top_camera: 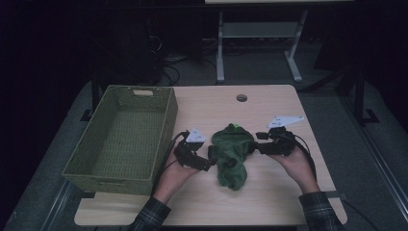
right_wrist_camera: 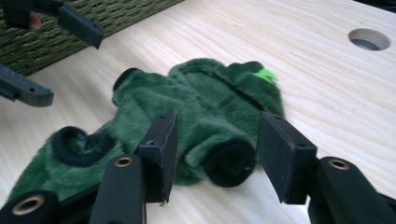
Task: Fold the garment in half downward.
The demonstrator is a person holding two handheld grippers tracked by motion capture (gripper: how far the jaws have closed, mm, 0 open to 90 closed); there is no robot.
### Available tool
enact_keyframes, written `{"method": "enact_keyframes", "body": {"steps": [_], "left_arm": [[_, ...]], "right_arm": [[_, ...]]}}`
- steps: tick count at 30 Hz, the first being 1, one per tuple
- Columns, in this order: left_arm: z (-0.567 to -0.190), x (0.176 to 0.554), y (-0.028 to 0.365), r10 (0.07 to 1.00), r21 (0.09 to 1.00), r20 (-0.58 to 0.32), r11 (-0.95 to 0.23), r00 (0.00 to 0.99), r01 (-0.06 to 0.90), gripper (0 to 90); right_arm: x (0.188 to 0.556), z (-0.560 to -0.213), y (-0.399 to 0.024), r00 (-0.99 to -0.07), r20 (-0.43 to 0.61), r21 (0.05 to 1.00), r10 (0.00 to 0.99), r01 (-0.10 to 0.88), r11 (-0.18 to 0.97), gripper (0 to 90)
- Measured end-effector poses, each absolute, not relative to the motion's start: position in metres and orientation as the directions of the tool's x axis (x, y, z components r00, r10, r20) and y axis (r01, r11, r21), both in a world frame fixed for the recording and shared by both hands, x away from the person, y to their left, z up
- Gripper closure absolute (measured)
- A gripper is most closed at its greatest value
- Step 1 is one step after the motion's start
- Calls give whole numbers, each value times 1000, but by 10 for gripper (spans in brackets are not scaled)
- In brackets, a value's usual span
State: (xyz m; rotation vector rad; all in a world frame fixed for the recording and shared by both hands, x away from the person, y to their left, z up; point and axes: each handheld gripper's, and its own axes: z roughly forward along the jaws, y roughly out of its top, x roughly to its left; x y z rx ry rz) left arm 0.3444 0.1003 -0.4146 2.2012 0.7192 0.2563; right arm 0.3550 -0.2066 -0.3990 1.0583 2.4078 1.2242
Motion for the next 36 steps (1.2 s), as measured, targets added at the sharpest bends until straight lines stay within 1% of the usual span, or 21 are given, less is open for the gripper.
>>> {"method": "enact_keyframes", "body": {"steps": [6,9,13,18,25,28,31,33,36], "left_arm": [[-408,364,94,582,751,-46,-516,812,412,168],[-409,374,89,573,745,-36,-531,819,404,194],[-411,387,83,571,739,-32,-539,821,404,219],[-416,407,78,583,727,-39,-540,811,423,253],[-430,433,74,594,702,-51,-551,803,452,328],[-437,439,73,597,684,-42,-567,801,459,377],[-443,444,74,607,690,-48,-554,793,466,408],[-447,448,74,605,677,-39,-569,795,466,438],[-454,451,73,602,667,-50,-574,797,476,484]], "right_arm": [[368,-397,-211,-698,118,775,706,509,374,467],[375,-397,-211,-698,117,778,706,507,372,469],[384,-399,-212,-689,128,761,713,529,374,468],[400,-406,-213,-681,142,755,719,544,366,480],[419,-418,-209,-666,148,724,731,577,379,496],[426,-426,-206,-661,152,708,735,592,386,507],[430,-438,-203,-657,145,678,740,611,410,517],[432,-444,-203,-655,145,661,742,622,420,532],[435,-450,-203,-648,152,643,746,638,423,557]]}}
